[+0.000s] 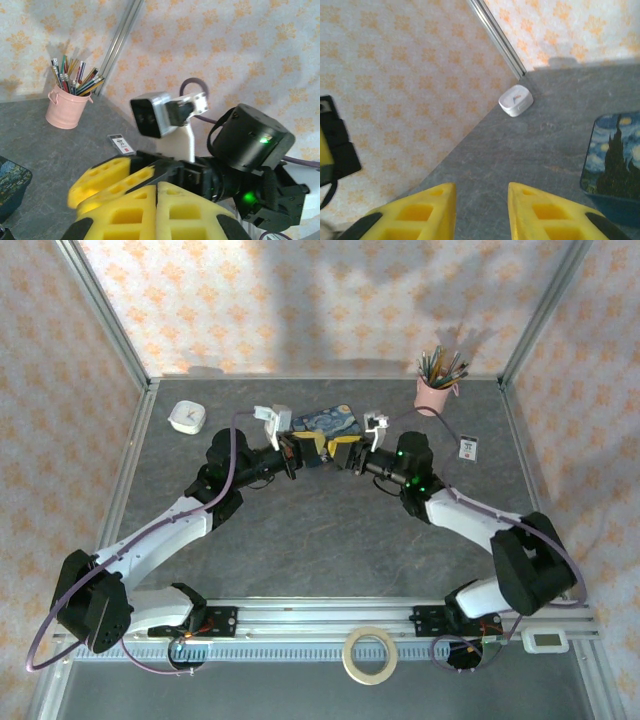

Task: Unlock the padlock with the key

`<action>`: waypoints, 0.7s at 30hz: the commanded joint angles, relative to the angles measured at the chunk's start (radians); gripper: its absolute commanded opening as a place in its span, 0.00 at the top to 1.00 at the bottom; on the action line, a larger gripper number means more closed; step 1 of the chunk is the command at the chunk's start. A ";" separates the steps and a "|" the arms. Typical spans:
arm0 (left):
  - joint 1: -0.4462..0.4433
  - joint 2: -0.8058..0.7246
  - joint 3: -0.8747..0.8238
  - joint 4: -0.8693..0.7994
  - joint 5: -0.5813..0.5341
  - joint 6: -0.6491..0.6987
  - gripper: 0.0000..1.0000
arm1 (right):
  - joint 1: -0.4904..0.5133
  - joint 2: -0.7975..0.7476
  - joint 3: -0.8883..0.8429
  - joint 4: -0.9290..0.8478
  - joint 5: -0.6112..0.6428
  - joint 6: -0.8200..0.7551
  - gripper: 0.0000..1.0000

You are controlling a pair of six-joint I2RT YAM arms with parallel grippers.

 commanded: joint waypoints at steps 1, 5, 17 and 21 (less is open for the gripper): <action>0.008 -0.003 -0.003 0.056 0.017 -0.011 1.00 | -0.002 -0.046 -0.002 -0.040 0.028 -0.067 0.68; 0.008 0.000 0.001 0.050 0.010 -0.010 1.00 | -0.012 -0.084 -0.030 0.007 -0.026 -0.064 0.68; 0.007 0.015 -0.007 0.093 0.042 -0.039 1.00 | -0.015 -0.052 -0.060 0.358 -0.236 0.160 0.65; 0.006 0.019 -0.010 0.103 0.047 -0.048 1.00 | -0.011 -0.005 -0.065 0.477 -0.273 0.247 0.65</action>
